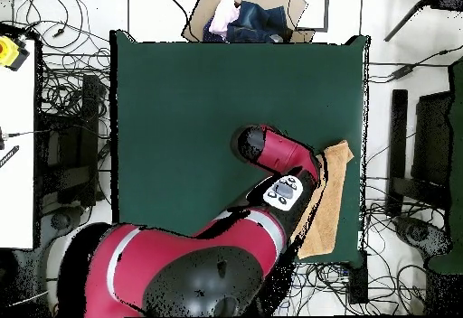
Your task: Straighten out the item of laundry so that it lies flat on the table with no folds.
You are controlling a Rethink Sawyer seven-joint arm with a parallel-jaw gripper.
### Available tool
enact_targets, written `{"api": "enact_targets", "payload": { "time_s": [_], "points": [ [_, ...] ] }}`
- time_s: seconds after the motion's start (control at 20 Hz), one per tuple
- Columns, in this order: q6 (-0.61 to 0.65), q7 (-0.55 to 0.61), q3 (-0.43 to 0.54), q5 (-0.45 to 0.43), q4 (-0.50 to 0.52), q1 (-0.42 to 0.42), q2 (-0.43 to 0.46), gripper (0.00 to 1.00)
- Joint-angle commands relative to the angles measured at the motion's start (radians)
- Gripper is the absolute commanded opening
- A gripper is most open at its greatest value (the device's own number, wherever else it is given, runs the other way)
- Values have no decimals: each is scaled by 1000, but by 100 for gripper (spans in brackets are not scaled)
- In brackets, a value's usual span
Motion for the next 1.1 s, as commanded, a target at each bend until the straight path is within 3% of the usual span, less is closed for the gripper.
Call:
{"api": "enact_targets", "payload": {
  "time_s": [0.05,0.4,0.9,1.1],
  "points": [
    [-77,166,104,-56,119,22,-4,100],
    [-116,152,108,-118,214,51,-89,100],
    [-61,205,34,-85,144,130,2,100],
    [-91,210,40,-77,141,117,12,100]
  ]
}}
